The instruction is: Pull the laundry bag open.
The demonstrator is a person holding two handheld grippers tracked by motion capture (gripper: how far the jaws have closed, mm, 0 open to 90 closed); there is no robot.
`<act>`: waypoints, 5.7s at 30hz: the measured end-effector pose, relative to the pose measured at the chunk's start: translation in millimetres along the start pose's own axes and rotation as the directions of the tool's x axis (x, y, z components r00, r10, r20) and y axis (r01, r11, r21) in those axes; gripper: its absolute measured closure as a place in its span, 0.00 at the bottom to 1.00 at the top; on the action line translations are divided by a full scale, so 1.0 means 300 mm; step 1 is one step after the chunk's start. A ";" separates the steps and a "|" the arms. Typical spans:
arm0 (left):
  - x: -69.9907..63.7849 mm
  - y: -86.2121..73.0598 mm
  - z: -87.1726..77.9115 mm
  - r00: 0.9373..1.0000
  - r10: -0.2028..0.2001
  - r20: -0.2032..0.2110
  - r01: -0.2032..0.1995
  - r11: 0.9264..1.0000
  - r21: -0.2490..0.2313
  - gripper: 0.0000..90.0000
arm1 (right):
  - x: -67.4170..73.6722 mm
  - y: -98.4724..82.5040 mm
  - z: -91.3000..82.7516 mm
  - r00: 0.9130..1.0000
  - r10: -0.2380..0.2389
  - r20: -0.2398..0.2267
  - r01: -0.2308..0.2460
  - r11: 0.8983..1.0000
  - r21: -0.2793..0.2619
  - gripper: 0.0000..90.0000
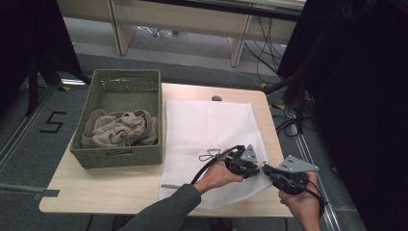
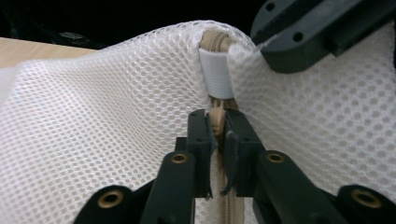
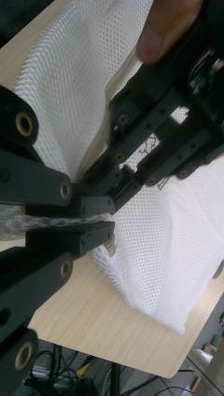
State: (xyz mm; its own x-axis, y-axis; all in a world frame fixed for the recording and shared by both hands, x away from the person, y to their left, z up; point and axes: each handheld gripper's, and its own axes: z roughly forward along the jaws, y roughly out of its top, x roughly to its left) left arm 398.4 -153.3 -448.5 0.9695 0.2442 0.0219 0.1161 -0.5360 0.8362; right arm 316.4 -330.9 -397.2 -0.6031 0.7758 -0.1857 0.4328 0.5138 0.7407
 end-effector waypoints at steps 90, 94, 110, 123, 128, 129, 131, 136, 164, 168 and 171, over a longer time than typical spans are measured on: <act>-0.069 -0.108 -0.043 0.996 0.085 -0.010 -0.081 0.972 0.222 0.91 | -0.015 -0.024 0.051 0.998 0.000 0.070 -0.010 0.990 0.139 0.96; -0.067 -0.117 -0.066 0.995 0.099 -0.016 -0.092 0.969 0.228 0.91 | -0.014 -0.034 0.062 0.997 -0.006 0.074 -0.006 0.987 0.161 0.96; -0.052 -0.188 -0.147 0.994 0.103 -0.039 -0.089 0.959 0.268 0.91 | -0.025 -0.062 0.094 0.995 -0.027 0.093 0.005 0.975 0.223 0.96; -0.051 -0.241 -0.199 0.995 0.088 -0.045 -0.072 0.957 0.280 0.91 | -0.029 -0.080 0.127 0.996 -0.031 0.083 0.008 0.966 0.259 0.96; -0.052 -0.265 -0.229 0.995 0.079 -0.053 -0.061 0.959 0.278 0.90 | -0.030 -0.089 0.138 0.997 -0.025 0.072 0.005 0.963 0.271 0.96; -0.052 -0.265 -0.229 0.995 0.079 -0.053 -0.061 0.959 0.278 0.90 | -0.030 -0.089 0.138 0.997 -0.025 0.072 0.005 0.963 0.271 0.96; -0.053 -0.273 -0.240 0.996 0.075 -0.051 -0.058 0.959 0.276 0.90 | -0.033 -0.091 0.141 0.997 -0.023 0.068 0.003 0.962 0.272 0.96; -0.063 -0.288 -0.256 0.996 0.076 -0.049 -0.059 0.958 0.281 0.90 | -0.026 -0.089 0.148 0.998 -0.027 0.058 0.009 0.960 0.279 0.96; -0.049 -0.365 -0.304 0.995 0.074 -0.071 -0.048 0.948 0.315 0.90 | -0.025 -0.099 0.179 0.999 -0.033 0.040 0.018 0.945 0.326 0.96; -0.046 -0.379 -0.330 0.994 0.085 -0.074 -0.056 0.942 0.332 0.90 | -0.027 -0.101 0.184 0.999 -0.039 0.033 0.026 0.941 0.338 0.96; -0.042 -0.388 -0.348 0.993 0.084 -0.079 -0.053 0.940 0.337 0.90 | -0.028 -0.104 0.182 0.999 -0.032 0.034 0.019 0.942 0.336 0.96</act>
State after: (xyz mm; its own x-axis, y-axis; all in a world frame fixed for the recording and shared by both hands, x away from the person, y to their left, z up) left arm 350.0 -9.7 -489.0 0.9557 0.2612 0.1354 0.1307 -0.7893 0.6000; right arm 344.5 -333.4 -454.0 -0.5934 0.7709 -0.2315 0.6216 0.6216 0.4767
